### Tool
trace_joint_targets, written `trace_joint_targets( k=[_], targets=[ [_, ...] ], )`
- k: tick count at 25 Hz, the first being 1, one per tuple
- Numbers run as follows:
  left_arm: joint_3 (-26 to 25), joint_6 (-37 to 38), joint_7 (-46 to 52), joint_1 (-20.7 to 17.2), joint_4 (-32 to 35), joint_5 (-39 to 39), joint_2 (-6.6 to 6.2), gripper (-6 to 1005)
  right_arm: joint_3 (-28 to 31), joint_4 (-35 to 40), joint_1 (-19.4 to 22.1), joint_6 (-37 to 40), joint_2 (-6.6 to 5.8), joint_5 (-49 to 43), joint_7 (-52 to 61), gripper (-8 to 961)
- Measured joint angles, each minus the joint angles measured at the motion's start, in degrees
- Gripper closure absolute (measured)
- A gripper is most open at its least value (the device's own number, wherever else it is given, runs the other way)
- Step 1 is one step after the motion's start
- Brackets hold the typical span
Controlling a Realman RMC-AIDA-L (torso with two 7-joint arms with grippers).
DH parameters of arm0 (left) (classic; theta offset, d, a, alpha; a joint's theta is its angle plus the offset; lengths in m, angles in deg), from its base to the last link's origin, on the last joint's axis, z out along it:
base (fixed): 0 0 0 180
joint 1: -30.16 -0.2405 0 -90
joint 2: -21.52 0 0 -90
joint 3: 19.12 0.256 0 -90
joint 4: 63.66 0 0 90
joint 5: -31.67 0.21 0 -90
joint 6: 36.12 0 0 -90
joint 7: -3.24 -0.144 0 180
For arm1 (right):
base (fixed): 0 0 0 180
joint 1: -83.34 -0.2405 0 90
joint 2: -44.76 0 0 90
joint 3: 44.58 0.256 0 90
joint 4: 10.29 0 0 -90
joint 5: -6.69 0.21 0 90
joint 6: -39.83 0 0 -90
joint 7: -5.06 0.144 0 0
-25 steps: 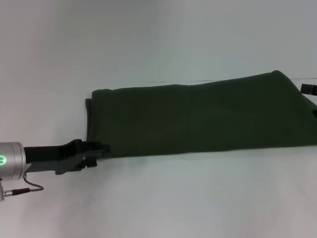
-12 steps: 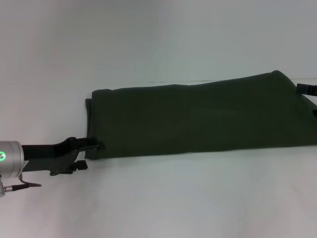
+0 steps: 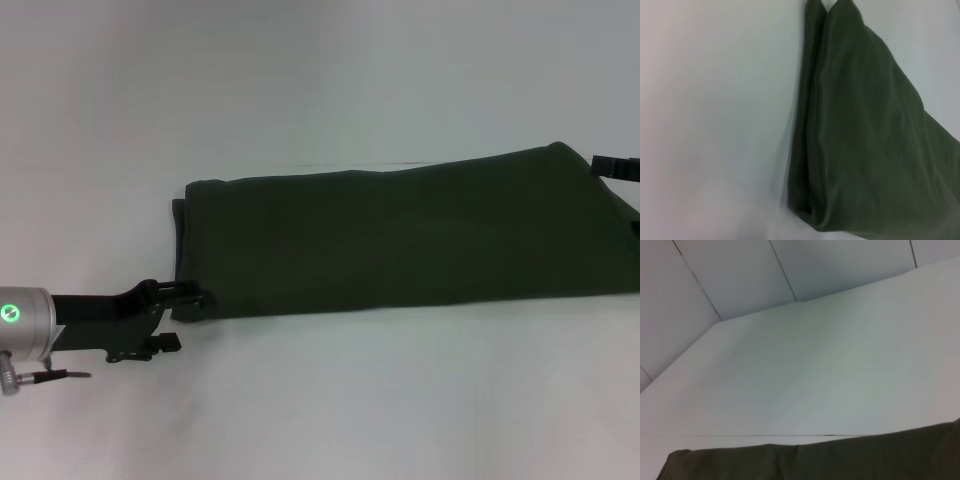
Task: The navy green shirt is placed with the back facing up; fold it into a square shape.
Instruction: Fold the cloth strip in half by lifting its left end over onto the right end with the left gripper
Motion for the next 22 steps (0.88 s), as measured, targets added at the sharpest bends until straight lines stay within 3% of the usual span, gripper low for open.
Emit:
trace_joint_targets(
  k=[22],
  targets=[
    [-0.4,-3.9,4.5,2.2,-3.5,-0.6,-0.14,124,-0.1,1.3,-1.8,-0.1,0.40,0.0,-0.1,176]
  ],
)
